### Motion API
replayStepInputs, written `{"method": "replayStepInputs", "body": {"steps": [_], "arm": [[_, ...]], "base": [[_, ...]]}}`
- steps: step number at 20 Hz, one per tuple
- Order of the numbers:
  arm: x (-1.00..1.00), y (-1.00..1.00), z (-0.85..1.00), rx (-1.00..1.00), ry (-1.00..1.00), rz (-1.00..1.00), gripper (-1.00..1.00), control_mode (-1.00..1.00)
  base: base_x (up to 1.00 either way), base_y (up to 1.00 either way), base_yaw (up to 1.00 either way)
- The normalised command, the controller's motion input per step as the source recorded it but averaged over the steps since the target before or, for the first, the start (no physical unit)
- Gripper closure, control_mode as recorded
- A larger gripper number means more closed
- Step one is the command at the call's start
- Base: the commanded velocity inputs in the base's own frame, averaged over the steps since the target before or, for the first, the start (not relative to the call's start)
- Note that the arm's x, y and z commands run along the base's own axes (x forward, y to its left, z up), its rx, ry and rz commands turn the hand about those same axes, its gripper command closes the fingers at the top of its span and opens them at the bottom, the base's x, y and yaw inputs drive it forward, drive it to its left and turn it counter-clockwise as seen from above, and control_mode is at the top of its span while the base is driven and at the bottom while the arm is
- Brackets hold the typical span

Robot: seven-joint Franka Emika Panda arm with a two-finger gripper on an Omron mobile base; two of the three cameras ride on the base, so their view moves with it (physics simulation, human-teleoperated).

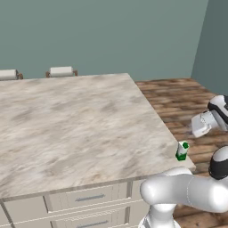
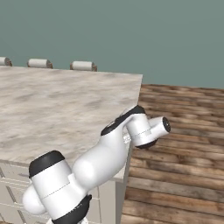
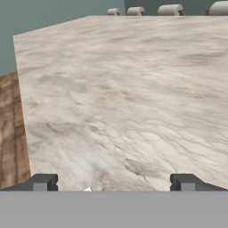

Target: Pick the milk from the counter and place it in the open cabinet.

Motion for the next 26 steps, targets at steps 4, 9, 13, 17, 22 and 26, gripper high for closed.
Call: {"method": "replayStepInputs", "body": {"steps": [4, 9, 13, 17, 22, 26], "arm": [[-0.25, 0.03, -0.21, 0.0, 0.0, 0.03, -1.0, -1.0], [-0.37, 0.02, -0.06, 0.0, 0.0, 0.08, -1.0, -1.0], [-0.14, 0.06, 0.0, 0.0, 0.0, 0.07, -1.0, -1.0], [-0.07, 0.08, -0.01, 0.0, 0.0, 0.05, -1.0, -1.0], [0.0, 0.06, -0.19, 0.0, 0.0, 0.01, -1.0, -1.0], [0.0, 0.0, -0.23, 0.0, 0.0, 0.0, -1.0, -1.0]], "base": [[0.0, 0.0, 0.0], [0.0, 0.0, 0.0], [0.0, 0.0, 0.0], [0.0, 0.0, 0.0], [0.0, 0.0, 0.0], [0.0, 0.0, 0.0]]}}
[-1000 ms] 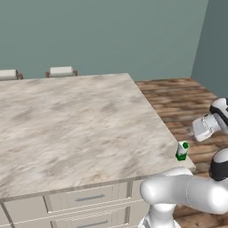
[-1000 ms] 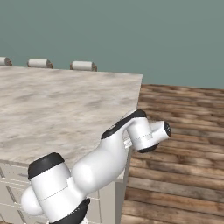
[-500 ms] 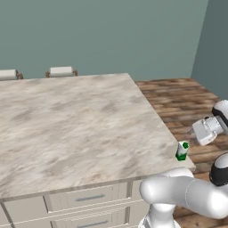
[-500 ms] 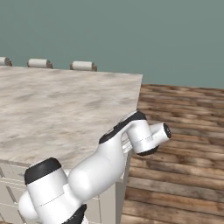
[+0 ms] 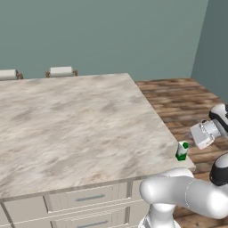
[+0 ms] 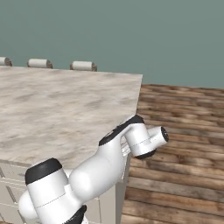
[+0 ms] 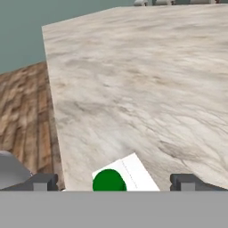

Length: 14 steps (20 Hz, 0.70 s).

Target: Pick the milk from the counter and place it in the open cabinet.

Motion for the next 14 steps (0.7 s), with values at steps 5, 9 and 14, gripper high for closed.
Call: {"method": "replayStepInputs", "body": {"steps": [5, 9, 14], "arm": [[0.0, 0.0, -0.11, 0.0, 0.0, 0.0, -1.0, -1.0], [0.0, 0.0, -0.09, 0.0, 0.0, 0.0, -1.0, -1.0], [0.0, 0.0, -0.15, 0.01, 0.0, 0.0, -1.0, -1.0]], "base": [[0.0, 0.0, 0.0], [0.0, 0.0, 0.0], [0.0, 0.0, 0.0]]}}
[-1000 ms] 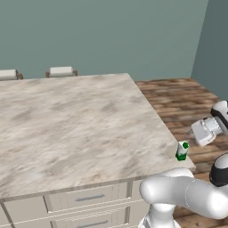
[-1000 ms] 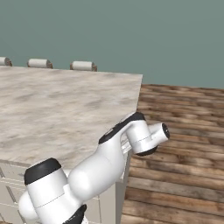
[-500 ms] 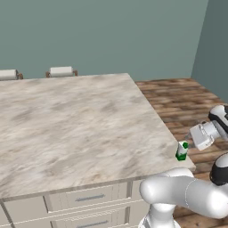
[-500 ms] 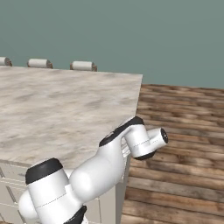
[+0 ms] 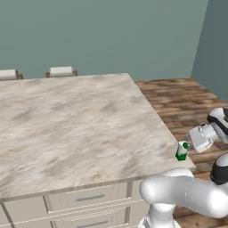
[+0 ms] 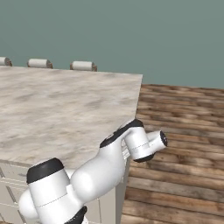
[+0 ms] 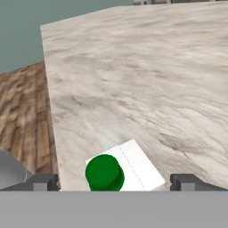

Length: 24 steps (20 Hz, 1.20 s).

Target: Pick the milk from the counter and place it in the open cabinet.

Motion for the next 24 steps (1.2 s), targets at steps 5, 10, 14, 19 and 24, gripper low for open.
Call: {"method": "replayStepInputs", "body": {"steps": [5, 10, 14, 19, 24], "arm": [[0.0, 0.0, -0.2, 0.03, 0.0, 0.0, -1.0, -1.0], [0.0, 0.0, -0.08, 0.08, 0.0, 0.0, -1.0, -1.0], [0.0, 0.0, -0.01, 0.09, 0.0, 0.0, -1.0, -1.0], [0.0, 0.0, 0.0, 0.02, 0.0, 0.0, -1.0, -1.0], [0.0, 0.0, 0.0, 0.0, 0.0, 0.0, 1.0, -1.0]], "base": [[0.0, 0.0, 0.0], [0.0, 0.0, 0.0], [0.0, 0.0, 0.0], [0.0, 0.0, 0.0], [0.0, 0.0, 0.0]]}}
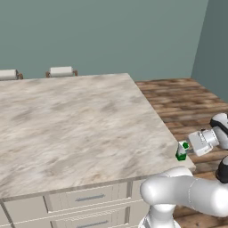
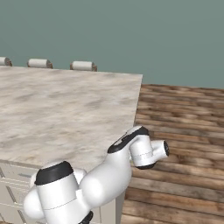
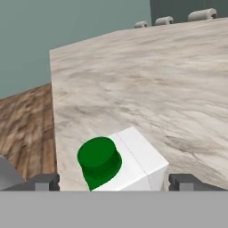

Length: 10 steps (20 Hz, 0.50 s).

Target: Pick the milk from the counter and place it in the open cabinet.

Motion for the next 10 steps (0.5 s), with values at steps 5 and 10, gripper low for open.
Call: {"method": "replayStepInputs", "body": {"steps": [5, 10], "arm": [[0.0, 0.0, 0.0, 0.0, 0.0, 0.0, 1.0, -1.0], [0.0, 0.0, 0.0, 0.0, 0.0, 0.0, 1.0, -1.0]], "base": [[0.0, 0.0, 0.0], [0.0, 0.0, 0.0]]}}
